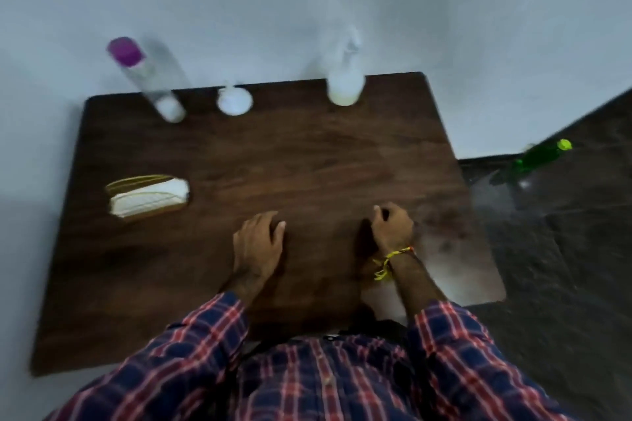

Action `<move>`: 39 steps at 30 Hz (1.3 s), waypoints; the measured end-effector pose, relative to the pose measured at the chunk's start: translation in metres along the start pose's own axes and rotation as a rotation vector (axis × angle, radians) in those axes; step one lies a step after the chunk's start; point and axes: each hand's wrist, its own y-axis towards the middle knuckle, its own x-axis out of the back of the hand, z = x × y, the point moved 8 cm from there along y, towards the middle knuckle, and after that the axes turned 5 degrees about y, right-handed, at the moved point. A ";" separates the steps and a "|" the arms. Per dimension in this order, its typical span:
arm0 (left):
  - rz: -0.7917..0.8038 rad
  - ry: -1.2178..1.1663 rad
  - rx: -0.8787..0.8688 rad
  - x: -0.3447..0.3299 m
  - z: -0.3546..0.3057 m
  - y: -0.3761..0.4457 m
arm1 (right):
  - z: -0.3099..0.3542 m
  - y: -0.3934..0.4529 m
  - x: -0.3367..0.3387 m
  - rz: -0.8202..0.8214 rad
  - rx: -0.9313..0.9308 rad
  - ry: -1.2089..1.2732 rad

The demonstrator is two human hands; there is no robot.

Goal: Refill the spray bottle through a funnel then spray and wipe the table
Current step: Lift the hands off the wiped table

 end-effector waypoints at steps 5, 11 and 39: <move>-0.003 -0.012 0.097 0.034 0.075 -0.002 | 0.027 -0.037 -0.046 0.066 0.008 -0.065; 0.074 -0.011 0.257 0.044 0.131 -0.005 | 0.049 -0.054 -0.080 0.152 0.112 -0.188; 0.505 0.036 0.405 0.035 0.182 0.010 | 0.312 -0.130 -0.316 0.621 0.917 -0.476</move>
